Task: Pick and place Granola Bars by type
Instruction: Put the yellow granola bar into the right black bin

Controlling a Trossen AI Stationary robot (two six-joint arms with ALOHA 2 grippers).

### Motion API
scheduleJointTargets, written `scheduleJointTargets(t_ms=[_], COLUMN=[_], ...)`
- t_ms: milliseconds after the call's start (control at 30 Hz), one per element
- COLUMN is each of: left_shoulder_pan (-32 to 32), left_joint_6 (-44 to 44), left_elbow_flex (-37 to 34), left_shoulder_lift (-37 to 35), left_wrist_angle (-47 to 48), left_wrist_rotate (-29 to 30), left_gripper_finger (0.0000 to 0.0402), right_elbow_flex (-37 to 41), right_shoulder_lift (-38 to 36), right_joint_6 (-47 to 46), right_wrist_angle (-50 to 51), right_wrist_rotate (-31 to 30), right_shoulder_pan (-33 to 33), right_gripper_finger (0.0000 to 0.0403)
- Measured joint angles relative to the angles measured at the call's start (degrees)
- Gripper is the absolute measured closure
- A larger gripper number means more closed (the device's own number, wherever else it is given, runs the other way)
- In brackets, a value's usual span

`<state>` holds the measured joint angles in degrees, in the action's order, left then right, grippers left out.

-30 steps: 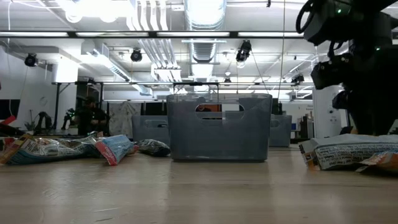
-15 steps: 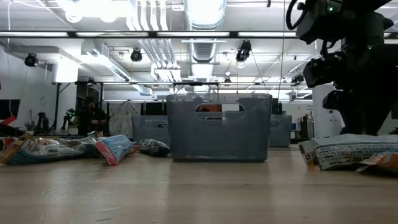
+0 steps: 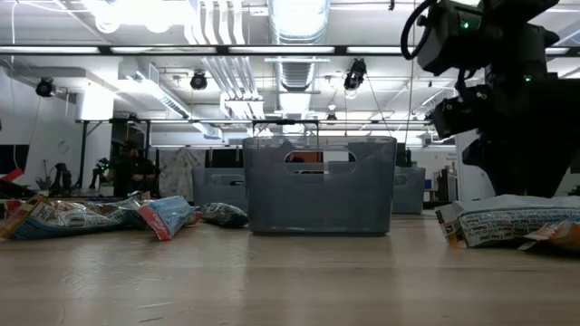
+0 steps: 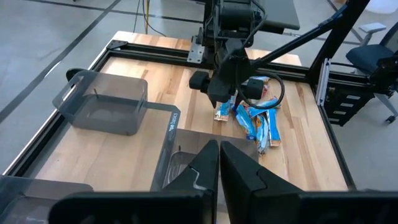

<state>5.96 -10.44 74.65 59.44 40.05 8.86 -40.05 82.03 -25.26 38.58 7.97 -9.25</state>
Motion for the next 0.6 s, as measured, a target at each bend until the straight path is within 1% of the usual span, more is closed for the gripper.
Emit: scheduleJointTargets(t_ms=[233, 600], left_shoulder_pan=[0.0, 0.0], left_joint_6=[0.1, 0.2], left_elbow_flex=[0.0, 0.0], left_shoulder_lift=[0.0, 0.0], left_wrist_angle=[0.4, 2.5], left_wrist_rotate=[0.0, 0.0], left_gripper_finger=[0.0401, 0.0401], right_elbow_flex=[0.0, -0.2], right_shoulder_lift=[1.6, 4.1], right_joint_6=[-0.1, -1.1], right_wrist_angle=[0.0, 0.0], right_wrist_rotate=[0.0, -0.3], right_shoulder_pan=[0.0, 0.0], right_gripper_finger=[0.0117, 0.0135])
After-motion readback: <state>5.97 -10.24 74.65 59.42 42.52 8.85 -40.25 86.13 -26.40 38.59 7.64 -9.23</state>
